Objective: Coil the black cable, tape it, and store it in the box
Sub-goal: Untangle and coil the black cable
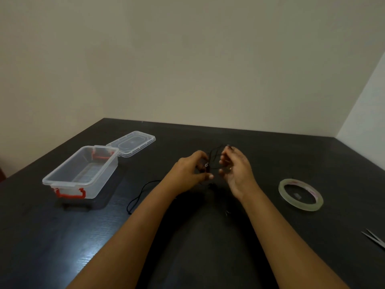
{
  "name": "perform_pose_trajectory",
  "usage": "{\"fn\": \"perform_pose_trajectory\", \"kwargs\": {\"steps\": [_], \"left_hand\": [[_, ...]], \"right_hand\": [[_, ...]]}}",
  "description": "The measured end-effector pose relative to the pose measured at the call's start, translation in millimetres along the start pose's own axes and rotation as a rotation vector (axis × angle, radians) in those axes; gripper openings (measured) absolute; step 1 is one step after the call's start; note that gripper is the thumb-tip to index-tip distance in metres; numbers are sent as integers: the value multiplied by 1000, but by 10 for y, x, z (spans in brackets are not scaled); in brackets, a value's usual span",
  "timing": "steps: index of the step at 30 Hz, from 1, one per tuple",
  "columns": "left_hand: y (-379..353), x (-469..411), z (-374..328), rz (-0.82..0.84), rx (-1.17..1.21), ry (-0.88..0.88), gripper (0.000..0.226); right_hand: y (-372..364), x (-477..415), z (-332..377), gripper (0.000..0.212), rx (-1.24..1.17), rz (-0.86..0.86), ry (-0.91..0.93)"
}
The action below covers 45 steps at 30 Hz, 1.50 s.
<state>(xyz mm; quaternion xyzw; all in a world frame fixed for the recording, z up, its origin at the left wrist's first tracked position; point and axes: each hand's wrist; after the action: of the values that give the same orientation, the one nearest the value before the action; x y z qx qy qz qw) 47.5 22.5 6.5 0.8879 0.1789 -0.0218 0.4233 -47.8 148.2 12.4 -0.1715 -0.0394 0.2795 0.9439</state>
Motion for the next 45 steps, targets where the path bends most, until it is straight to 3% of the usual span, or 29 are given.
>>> {"fn": "perform_pose_trajectory", "kwargs": {"steps": [2, 6, 9, 14, 16, 18, 20, 23, 27, 29, 31, 34, 36, 38, 41, 45], "left_hand": [[37, 1, 41, -25, -129, 21, 18], [120, 29, 68, -266, -22, -33, 21], [188, 32, 62, -204, -91, -72, 22], [216, 19, 138, -292, -247, -101, 23], [214, 15, 180, -354, -251, -106, 23], [217, 12, 217, -420, -260, -72, 24], [215, 11, 239, -511, -149, -3, 31], [190, -1, 157, -552, 224, 109, 36], [149, 5, -7, -284, 722, 292, 29], [112, 20, -46, -184, 875, 323, 21], [70, 27, -74, -205, 1030, 352, 12], [35, 26, -129, -213, 1216, 286, 16], [20, 22, -153, -165, 1217, 203, 24], [13, 28, -160, -171, 1142, 146, 29], [-13, 15, -56, -253, 949, 86, 31], [3, 20, 9, -200, 882, 12, 33]], "right_hand": [[59, -37, 18, 16, -156, -143, -68], [87, -49, 6, 17, -349, -248, -131], [69, -54, 13, 25, -479, -272, -131], [164, -62, 12, 50, -233, -142, -156], [157, -67, 16, 46, -125, -81, -188], [134, -76, -9, 27, -50, -87, -221], [135, -96, -58, 11, 64, -103, -233], [133, -125, -141, 20, 291, -169, -212], [107, -59, -117, 35, 802, -326, 89], [118, -30, -54, 40, 801, -356, 342], [85, 0, 8, 38, 736, -292, 592], [-99, 88, -43, 24, 743, -95, 716], [-243, 171, -178, 16, 769, -7, 643], [-331, 217, -268, 19, 712, 44, 415], [-361, 230, -264, 25, 393, 241, 22], [-356, 242, -213, 22, 343, 348, -113]]}}
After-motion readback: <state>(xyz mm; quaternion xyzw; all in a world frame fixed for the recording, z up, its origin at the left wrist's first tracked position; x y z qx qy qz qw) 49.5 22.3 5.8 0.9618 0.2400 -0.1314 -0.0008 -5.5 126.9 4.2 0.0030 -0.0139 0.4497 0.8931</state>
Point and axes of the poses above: each hand's wrist, its own x-axis away from the middle knuckle, its own y-axis out of the back of the hand, z = x × y, and after that the axes turned 1 degree about -x, right-handed
